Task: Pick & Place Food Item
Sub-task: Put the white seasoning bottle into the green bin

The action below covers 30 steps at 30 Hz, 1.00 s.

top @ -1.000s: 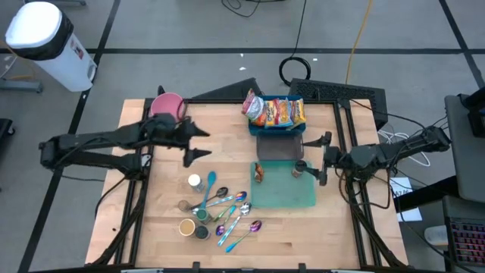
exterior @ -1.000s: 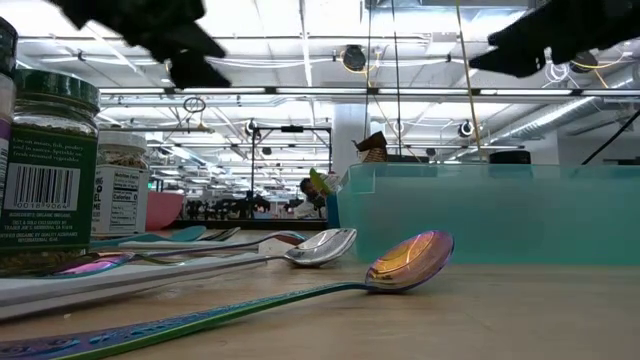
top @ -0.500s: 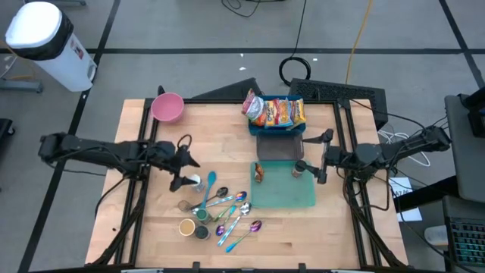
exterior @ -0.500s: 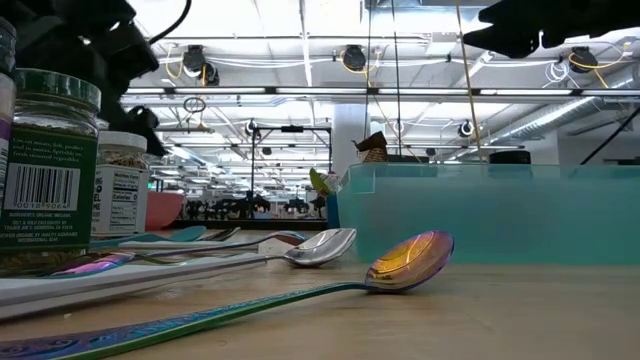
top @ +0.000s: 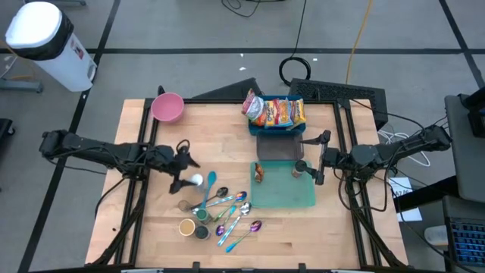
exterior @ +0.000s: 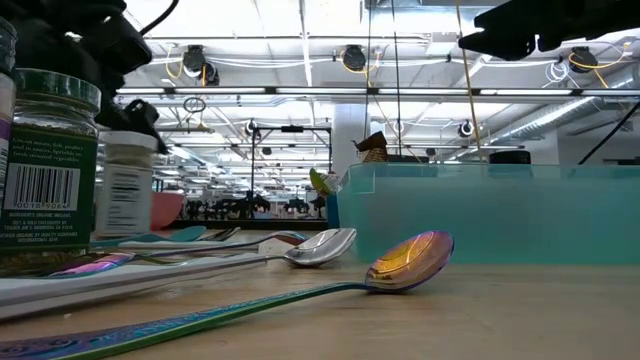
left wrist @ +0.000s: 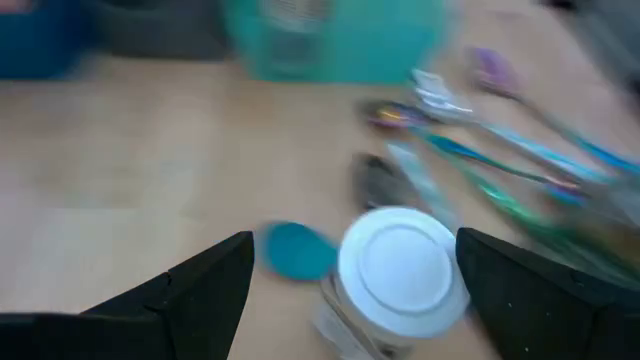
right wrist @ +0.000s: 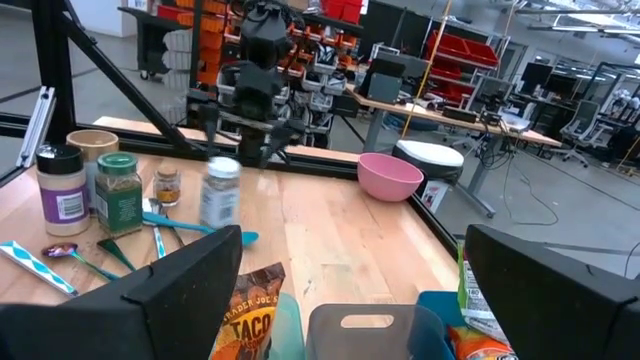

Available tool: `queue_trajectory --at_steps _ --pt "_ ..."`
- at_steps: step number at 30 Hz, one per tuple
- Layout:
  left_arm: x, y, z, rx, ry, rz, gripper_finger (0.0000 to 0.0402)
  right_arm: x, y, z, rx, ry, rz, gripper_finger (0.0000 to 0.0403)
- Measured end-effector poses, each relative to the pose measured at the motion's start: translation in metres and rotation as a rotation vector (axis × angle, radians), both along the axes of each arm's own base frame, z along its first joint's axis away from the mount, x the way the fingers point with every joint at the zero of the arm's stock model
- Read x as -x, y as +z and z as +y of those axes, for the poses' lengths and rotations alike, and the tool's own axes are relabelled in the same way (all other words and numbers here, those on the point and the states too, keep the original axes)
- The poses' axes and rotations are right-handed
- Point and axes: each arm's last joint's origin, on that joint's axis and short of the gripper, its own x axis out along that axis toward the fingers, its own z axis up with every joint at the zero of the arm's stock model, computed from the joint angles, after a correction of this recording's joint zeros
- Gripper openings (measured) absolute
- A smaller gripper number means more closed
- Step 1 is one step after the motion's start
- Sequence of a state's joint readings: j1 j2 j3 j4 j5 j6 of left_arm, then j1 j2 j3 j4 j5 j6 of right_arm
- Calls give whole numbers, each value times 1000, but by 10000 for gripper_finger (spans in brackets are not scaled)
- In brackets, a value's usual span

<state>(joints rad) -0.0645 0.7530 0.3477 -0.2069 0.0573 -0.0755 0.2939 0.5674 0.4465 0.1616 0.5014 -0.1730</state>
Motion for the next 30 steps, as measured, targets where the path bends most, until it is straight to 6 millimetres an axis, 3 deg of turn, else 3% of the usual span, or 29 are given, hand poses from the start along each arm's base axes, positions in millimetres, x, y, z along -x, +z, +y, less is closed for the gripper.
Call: queue_trajectory --at_steps 4,14,26,30 --pt "-2 3 6 -87 138 -35 349 0 1 0 -2 0 -6 375" --pt "6 -6 -3 15 156 39 349 0 1 0 11 1 -5 376" --pt "23 -67 -2 -17 313 -35 349 0 1 0 27 1 -2 375" --pt "28 -78 0 -44 314 -39 349 0 1 0 27 1 -3 375"
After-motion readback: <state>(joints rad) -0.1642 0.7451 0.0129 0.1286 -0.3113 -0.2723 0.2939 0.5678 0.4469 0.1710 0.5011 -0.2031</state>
